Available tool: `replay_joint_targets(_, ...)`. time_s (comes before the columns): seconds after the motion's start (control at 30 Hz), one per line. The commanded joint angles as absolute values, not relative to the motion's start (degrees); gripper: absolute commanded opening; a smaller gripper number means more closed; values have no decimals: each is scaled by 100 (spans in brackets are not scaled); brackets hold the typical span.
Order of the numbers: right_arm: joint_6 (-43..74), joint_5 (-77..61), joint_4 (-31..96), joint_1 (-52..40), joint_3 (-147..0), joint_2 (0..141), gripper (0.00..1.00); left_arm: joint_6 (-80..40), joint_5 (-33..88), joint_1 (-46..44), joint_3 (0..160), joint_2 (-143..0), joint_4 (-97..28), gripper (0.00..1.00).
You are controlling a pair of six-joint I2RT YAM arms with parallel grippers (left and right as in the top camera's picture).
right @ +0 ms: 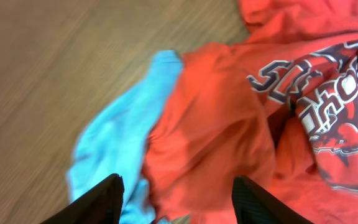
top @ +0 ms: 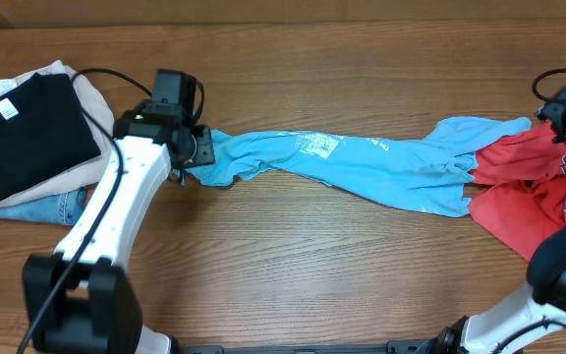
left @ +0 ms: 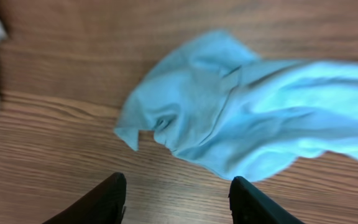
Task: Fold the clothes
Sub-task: 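Pull the blue shirt apart, left gripper left, right gripper right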
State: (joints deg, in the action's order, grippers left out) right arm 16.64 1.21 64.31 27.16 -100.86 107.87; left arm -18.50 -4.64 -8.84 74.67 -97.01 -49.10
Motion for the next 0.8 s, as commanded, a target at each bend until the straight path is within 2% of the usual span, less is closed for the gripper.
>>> replay_joint_targets(0.0,1538,-14,6497,2563,-10138,10425,61,-1922,-340,-827,7354,-10092,-4803,57)
replay_joint_targets(0.13,1474,-14,6619,2453,-10138,10409,62,-1925,-272,-827,7354,-10545,-4556,60)
replay_joint_targets(0.43,1476,-16,6672,2405,-10138,10409,61,-1588,250,-832,7354,-11190,-4084,59)
replay_joint_targets(0.47,1476,-16,6681,2405,-10136,10409,62,-1527,239,-832,7354,-11233,-4032,56)
replay_joint_targets(0.5,1476,-16,6689,2405,-10136,10409,61,-1498,209,-832,7354,-11297,-3988,45)
replay_joint_targets(0.57,1476,-16,6705,2405,-10136,10409,61,-1492,193,-832,7354,-11410,-3927,18)
replay_joint_targets(0.6,1476,-16,6707,2405,-10136,10409,61,-1494,193,-832,7354,-11469,-3913,9)
replay_joint_targets(0.63,1476,-16,6707,2405,-10138,10409,61,-1494,189,-832,7354,-11504,-3916,4)
replay_joint_targets(0.77,1476,-54,6702,2405,-10136,10409,61,-1498,32,-805,7437,-11380,-4016,4)
